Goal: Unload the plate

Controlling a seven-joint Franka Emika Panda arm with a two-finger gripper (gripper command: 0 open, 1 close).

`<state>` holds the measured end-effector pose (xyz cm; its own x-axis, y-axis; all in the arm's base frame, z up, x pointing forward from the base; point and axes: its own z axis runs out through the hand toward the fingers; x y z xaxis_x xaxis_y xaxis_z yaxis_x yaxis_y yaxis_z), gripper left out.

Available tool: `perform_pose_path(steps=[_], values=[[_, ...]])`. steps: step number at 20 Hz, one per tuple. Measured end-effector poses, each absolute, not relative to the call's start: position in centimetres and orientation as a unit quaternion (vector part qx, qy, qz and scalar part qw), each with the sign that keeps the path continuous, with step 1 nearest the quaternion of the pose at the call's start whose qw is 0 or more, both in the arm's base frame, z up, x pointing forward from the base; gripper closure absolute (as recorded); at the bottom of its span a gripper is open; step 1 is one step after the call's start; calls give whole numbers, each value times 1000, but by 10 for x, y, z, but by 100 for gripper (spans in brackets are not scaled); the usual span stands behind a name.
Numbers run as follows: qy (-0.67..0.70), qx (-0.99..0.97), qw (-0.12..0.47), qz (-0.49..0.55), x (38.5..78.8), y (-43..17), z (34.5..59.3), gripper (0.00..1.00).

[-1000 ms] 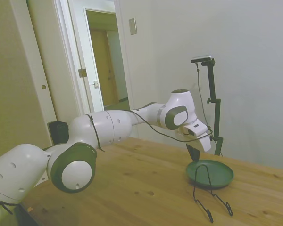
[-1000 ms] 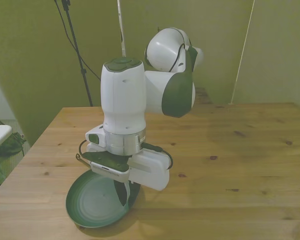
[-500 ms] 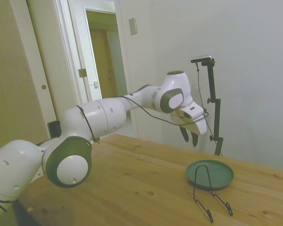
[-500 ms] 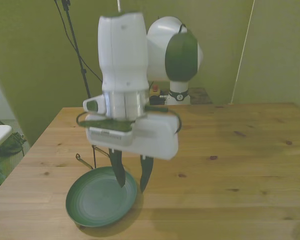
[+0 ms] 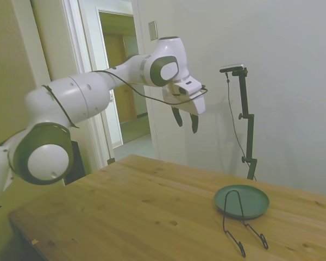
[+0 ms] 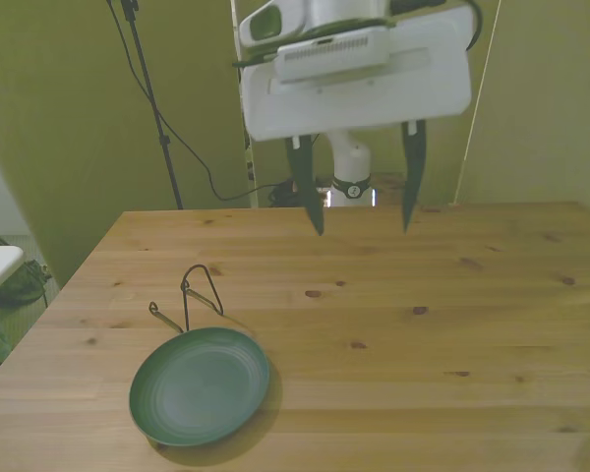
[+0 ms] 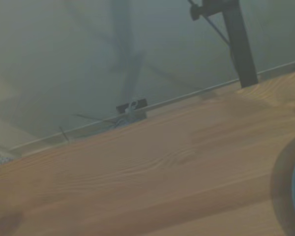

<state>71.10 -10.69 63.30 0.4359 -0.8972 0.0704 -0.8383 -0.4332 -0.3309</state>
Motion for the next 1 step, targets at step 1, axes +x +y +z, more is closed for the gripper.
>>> perform_pose_path(steps=[1], values=[[515,-840,124,-114,704,-101,638,0]])
